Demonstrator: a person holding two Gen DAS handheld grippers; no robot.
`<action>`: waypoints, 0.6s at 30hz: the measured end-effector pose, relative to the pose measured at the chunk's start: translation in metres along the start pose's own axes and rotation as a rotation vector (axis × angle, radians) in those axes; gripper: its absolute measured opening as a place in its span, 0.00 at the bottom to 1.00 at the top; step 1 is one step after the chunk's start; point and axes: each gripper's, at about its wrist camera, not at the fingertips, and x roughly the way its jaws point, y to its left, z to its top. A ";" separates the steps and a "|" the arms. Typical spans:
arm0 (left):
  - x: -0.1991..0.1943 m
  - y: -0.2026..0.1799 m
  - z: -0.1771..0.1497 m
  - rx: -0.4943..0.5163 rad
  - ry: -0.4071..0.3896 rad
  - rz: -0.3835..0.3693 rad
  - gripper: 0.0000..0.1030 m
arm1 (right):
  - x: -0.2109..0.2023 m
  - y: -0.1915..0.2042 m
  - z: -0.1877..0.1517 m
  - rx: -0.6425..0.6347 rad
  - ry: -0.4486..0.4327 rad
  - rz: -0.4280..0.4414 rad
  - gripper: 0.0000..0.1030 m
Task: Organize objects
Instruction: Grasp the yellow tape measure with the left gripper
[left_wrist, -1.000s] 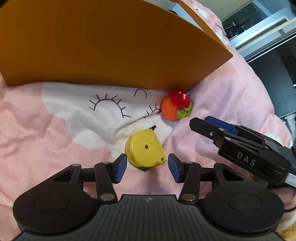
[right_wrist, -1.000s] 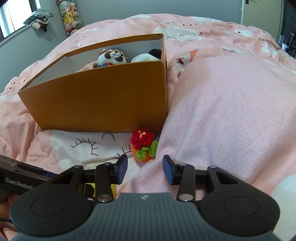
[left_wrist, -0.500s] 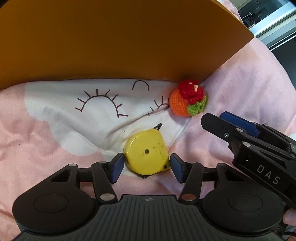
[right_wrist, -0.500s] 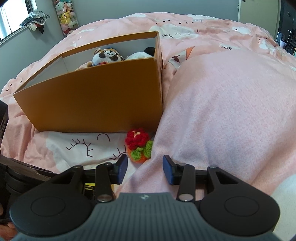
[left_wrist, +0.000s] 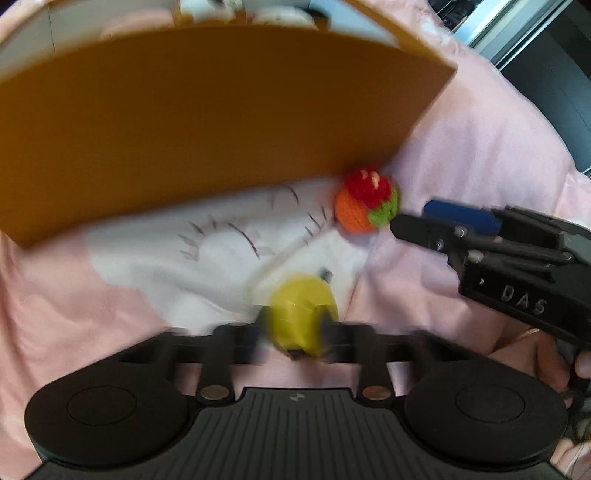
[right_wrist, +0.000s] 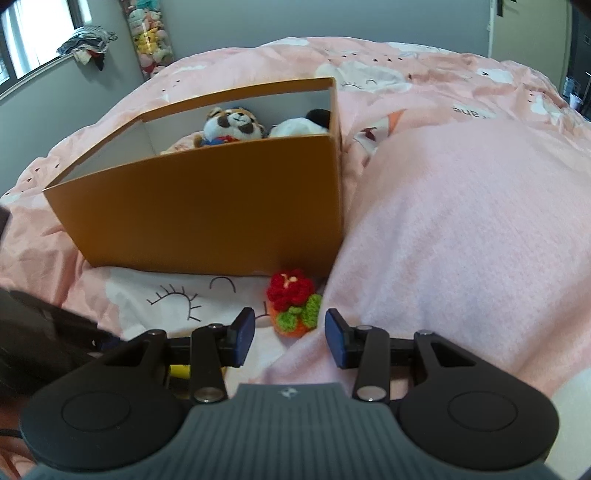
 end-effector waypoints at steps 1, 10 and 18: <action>-0.006 0.005 0.001 0.001 -0.018 -0.007 0.15 | 0.001 0.001 0.001 -0.008 0.000 0.008 0.43; -0.007 0.001 0.007 -0.048 -0.040 -0.030 0.51 | 0.017 0.008 0.014 -0.082 -0.015 0.030 0.43; 0.021 -0.034 0.002 0.034 -0.001 0.065 0.58 | 0.044 -0.015 0.018 0.017 0.045 0.051 0.43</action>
